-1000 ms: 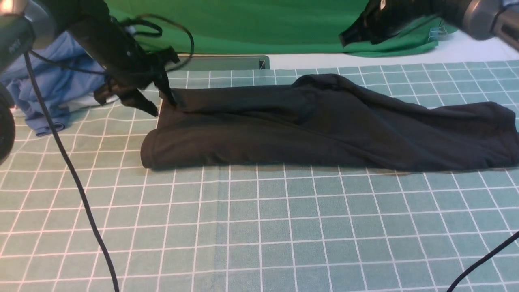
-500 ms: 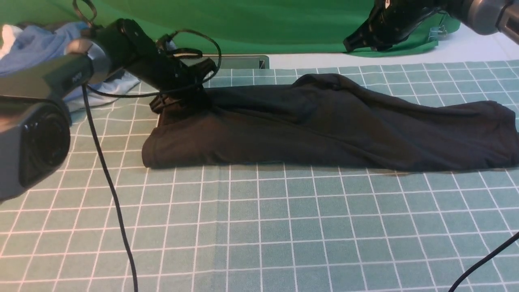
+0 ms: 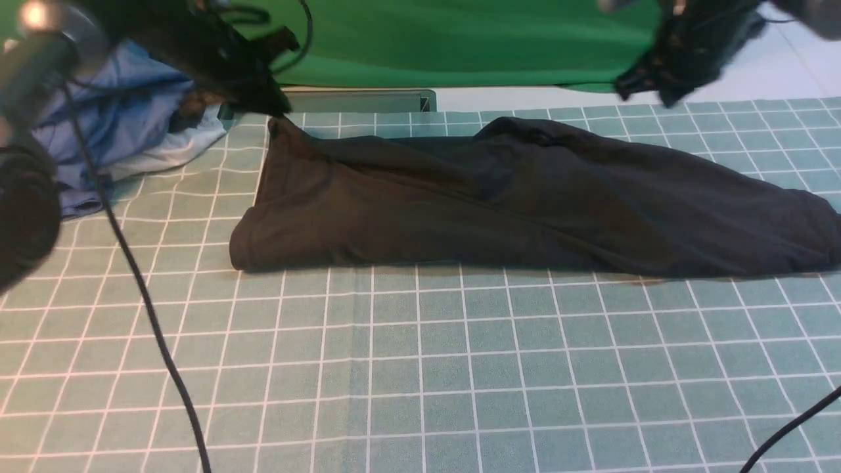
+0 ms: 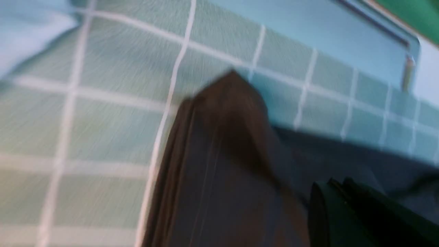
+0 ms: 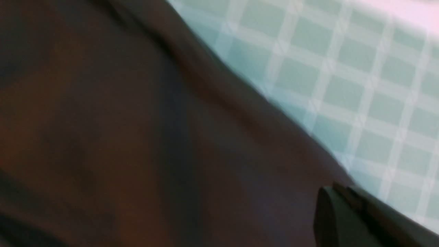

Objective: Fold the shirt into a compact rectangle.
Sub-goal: 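Pull the folded dark garment lengthwise by its ends to straighten it flat on the table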

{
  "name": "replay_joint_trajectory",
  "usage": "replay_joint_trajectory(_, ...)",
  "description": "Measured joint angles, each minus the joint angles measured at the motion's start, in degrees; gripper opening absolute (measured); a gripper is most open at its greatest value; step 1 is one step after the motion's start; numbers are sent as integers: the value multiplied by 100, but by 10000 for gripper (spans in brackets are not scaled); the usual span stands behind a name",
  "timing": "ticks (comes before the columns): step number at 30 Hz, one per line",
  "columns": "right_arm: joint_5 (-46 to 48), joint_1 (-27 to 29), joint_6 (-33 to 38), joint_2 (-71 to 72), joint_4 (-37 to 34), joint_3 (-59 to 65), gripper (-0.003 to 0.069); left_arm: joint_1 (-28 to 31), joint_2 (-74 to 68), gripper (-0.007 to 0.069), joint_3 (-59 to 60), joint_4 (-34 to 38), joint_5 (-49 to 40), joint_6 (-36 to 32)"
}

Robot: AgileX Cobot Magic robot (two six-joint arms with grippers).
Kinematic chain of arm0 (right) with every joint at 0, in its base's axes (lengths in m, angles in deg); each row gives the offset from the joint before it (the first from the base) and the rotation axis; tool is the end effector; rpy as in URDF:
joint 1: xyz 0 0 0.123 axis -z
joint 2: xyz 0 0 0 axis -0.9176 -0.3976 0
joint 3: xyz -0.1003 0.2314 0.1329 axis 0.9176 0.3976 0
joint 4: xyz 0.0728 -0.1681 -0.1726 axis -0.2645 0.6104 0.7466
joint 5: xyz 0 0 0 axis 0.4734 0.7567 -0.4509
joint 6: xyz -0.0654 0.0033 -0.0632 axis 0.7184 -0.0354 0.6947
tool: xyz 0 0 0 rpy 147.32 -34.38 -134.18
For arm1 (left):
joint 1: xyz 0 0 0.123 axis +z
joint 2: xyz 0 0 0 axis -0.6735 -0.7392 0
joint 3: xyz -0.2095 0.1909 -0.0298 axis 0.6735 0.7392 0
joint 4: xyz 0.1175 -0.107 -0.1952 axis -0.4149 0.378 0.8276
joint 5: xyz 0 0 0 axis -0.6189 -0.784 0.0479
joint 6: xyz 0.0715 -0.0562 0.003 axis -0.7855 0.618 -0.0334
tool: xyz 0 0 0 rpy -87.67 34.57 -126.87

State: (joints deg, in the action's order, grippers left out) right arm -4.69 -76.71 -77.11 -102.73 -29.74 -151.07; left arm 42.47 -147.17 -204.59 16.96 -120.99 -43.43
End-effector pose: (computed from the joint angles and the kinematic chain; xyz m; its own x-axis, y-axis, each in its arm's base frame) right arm 0.4668 0.0643 0.2799 -0.8936 -0.2469 -0.3748 -0.1713 0.9595 -0.2238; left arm 0.5153 -0.0289 0.2563 -0.8696 -0.3170 -0.3785 -0.1332 0.8888 -0.4384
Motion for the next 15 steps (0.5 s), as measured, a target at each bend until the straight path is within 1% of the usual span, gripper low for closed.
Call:
replay_joint_trajectory(2,143,271,104,52,-142,42,28,22,109,21,-80,-185,-378,91)
replay_joint_trajectory(5,222,681,138,129,-706,147,28,45,184,42,36,-263,-578,173)
replay_joint_trajectory(6,228,802,193,168,-983,223,28,45,210,55,189,-184,-589,196)
replay_joint_trajectory(9,241,1008,272,261,-1412,451,28,-34,211,85,567,249,-620,90)
replay_joint_trajectory(11,256,1060,279,307,-1524,635,28,-198,101,108,742,557,-583,-80)
replay_joint_trajectory(12,255,1059,279,315,-1541,667,28,-217,83,110,750,593,-571,-102)
replay_joint_trajectory(15,262,1052,283,339,-1639,857,28,-520,-246,131,790,816,-110,-205)
